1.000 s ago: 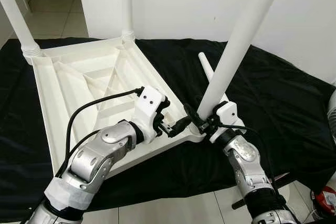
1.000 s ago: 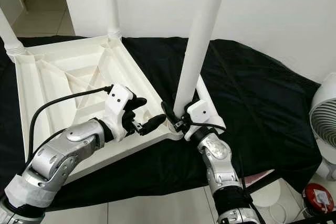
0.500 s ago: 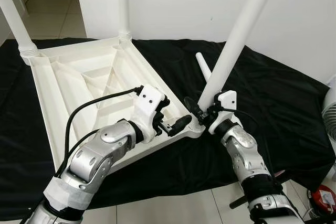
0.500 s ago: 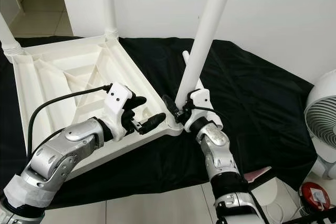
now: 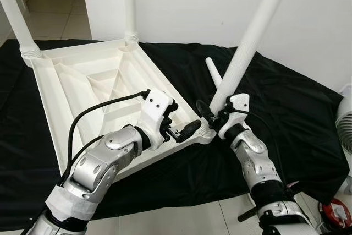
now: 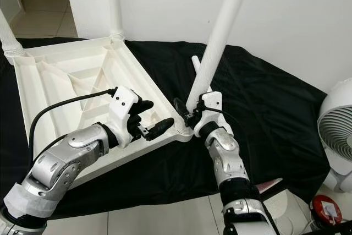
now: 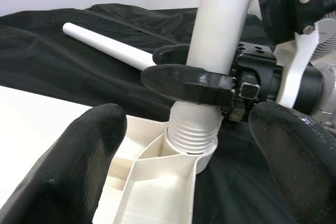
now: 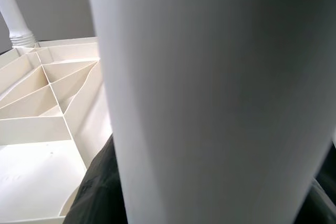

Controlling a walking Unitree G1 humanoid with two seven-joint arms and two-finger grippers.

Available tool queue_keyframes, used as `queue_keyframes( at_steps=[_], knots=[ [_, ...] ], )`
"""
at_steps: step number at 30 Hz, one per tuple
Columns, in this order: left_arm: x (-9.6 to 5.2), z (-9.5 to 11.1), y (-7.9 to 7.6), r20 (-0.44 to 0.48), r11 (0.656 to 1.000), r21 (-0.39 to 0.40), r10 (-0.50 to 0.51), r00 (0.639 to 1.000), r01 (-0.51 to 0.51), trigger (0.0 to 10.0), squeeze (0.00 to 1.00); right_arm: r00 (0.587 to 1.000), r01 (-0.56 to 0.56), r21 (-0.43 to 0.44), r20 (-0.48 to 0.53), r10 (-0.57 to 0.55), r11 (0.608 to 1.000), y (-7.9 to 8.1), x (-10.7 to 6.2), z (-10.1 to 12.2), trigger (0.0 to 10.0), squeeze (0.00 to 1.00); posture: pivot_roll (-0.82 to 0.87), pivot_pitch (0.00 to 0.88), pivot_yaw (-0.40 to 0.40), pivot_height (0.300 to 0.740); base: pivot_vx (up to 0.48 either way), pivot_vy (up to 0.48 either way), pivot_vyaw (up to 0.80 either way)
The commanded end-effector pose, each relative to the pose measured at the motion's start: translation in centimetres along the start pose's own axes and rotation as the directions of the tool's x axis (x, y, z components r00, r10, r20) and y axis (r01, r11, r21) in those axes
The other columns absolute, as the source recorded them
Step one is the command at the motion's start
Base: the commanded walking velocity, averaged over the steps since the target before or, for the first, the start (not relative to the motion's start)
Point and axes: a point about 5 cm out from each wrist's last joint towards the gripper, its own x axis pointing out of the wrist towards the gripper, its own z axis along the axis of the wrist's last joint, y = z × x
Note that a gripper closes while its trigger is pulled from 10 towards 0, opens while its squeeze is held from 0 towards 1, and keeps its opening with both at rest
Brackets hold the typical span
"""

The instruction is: Building children table

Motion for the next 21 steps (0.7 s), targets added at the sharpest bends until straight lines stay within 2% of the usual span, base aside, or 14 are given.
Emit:
queue_keyframes(
  at_steps=[1,2,3,5,6,11,12,14,16,20,21],
  knots=[
    [0.0,0.3,-0.5,0.014,0.998,0.017,-0.057,0.998,0.057,10.0,0.00,0.981,0.062,0.076,-0.187,-0.046,0.995,-0.1,-2.1,-4.4,10.0,0.00,0.06,0.071,-0.095,0.740,0.000,0.000,0.00],
    [0.0,0.5,-0.5,0.030,0.998,-0.003,-0.065,0.997,0.065,10.0,0.14,0.987,0.032,0.069,-0.160,-0.021,0.997,0.2,-2.0,-3.7,10.0,0.00,0.06,0.070,-0.095,0.740,0.000,0.000,0.00],
    [-0.1,0.9,-0.3,0.055,0.997,-0.022,-0.072,0.996,0.074,10.0,1.00,0.991,-0.014,0.045,-0.130,0.019,0.999,0.4,-1.9,-2.5,10.0,0.00,0.06,0.065,-0.093,0.740,0.000,0.000,0.00],
    [-0.1,1.1,-0.1,0.072,0.996,-0.035,-0.076,0.995,0.079,10.0,1.00,0.992,-0.046,0.030,-0.114,0.050,0.998,0.6,-1.8,-1.8,10.0,0.00,0.06,0.065,-0.093,0.740,0.000,0.000,0.00],
    [0.0,1.9,0.1,0.103,0.996,-0.033,-0.082,0.991,0.086,10.0,1.00,0.986,-0.146,0.004,-0.085,0.146,0.989,0.9,-1.5,0.3,10.0,0.00,0.05,0.052,-0.092,0.740,0.000,0.000,0.00],
    [0.2,2.6,0.5,0.126,0.997,-0.022,-0.067,0.990,0.070,10.0,1.00,0.976,-0.208,-0.031,-0.073,0.205,0.978,1.0,-1.3,1.5,10.0,0.00,0.05,0.046,-0.092,0.740,0.000,0.000,0.00],
    [0.2,3.0,0.6,0.145,0.996,-0.024,-0.080,0.986,0.084,10.0,0.00,0.972,-0.229,-0.050,-0.067,0.225,0.972,1.0,-1.1,2.1,10.0,0.00,0.04,0.038,-0.091,0.740,0.000,0.000,0.00],
    [0.2,3.6,0.6,0.169,0.994,-0.024,-0.102,0.980,0.108,10.0,0.00,0.968,-0.247,-0.066,-0.058,0.243,0.967,1.0,-0.8,2.8,10.0,0.00,0.05,0.032,-0.091,0.740,0.000,0.000,0.00],
    [0.1,5.1,0.7,0.216,0.988,-0.006,-0.151,0.965,0.156,10.0,0.00,0.970,-0.242,-0.122,-0.047,0.238,0.963,0.4,0.2,4.3,10.0,0.00,0.05,0.026,-0.093,0.740,0.000,0.000,0.00],
    [0.1,5.4,0.8,0.225,0.986,0.001,-0.162,0.961,0.166,10.0,0.00,0.971,-0.237,-0.136,-0.045,0.233,0.962,0.3,0.4,4.7,10.0,0.00,0.05,0.026,-0.093,0.740,0.000,0.000,0.00],
    [0.1,6.3,0.8,0.253,0.984,-0.005,-0.173,0.952,0.180,10.0,0.00,0.969,-0.247,-0.161,-0.044,0.243,0.955,0.3,0.8,5.4,10.0,0.00,0.05,0.023,-0.096,0.740,0.000,0.000,0.00]
  ],
)
